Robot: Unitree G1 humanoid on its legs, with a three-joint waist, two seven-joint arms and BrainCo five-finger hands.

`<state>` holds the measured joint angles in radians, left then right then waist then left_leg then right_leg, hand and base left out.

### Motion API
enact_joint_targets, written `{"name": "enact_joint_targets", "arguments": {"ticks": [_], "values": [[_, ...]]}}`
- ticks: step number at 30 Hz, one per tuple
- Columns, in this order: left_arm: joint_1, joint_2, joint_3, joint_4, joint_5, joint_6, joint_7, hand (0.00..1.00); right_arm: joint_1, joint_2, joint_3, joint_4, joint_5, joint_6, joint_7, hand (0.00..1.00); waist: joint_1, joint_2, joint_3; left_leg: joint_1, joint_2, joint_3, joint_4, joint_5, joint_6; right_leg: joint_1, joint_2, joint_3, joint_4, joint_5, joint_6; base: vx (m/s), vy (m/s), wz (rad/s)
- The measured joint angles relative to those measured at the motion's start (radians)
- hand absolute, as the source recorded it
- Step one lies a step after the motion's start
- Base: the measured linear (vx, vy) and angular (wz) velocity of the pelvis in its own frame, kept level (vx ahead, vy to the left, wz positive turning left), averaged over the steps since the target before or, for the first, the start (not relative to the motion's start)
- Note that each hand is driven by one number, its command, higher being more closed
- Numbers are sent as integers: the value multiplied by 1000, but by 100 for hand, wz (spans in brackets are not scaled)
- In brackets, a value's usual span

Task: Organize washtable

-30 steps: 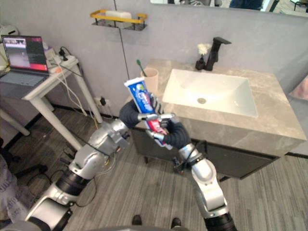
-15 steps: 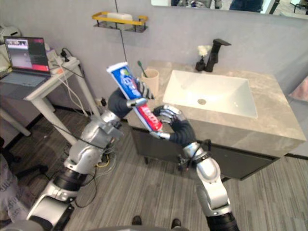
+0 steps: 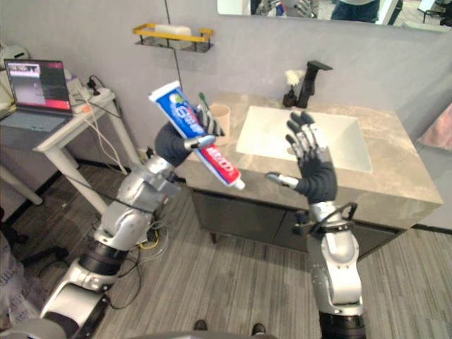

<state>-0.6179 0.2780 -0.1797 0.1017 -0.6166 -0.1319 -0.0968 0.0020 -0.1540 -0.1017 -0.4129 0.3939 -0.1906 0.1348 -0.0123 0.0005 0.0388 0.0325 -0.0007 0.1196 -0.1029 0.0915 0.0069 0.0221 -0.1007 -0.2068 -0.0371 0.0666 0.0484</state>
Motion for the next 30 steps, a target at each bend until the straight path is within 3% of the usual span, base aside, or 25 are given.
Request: {"name": "enact_joint_targets", "arguments": {"ticks": [6,11,15,24,30], "values": [[-271,5,58,228,218,-29,179,100,99,16,66,0,84,0,1,0,-10,-7,4,-23,4,45,0,-1,0,-50,10,47,11,7,-3,4,10,-22],[-480,55,65,363,438,-32,305,100,167,21,115,0,116,0,19,0,-30,-38,25,-34,18,109,0,-3,1,-95,27,110,17,21,-7,23,1,-36],[-569,136,64,424,480,-30,368,100,228,21,144,0,139,-1,20,0,-40,-47,40,-41,30,144,0,-9,-6,-118,37,146,17,27,-11,23,-15,-29],[-708,175,53,460,618,-23,482,100,325,44,201,-1,147,-3,22,0,-47,-60,86,-71,36,163,0,-12,-12,-157,50,162,17,35,-19,17,-1,-6],[-737,216,53,502,696,16,519,100,375,50,245,-7,155,-20,24,0,-58,-70,111,-84,36,162,0,-13,-13,-169,49,161,16,36,-19,5,4,2]]}}
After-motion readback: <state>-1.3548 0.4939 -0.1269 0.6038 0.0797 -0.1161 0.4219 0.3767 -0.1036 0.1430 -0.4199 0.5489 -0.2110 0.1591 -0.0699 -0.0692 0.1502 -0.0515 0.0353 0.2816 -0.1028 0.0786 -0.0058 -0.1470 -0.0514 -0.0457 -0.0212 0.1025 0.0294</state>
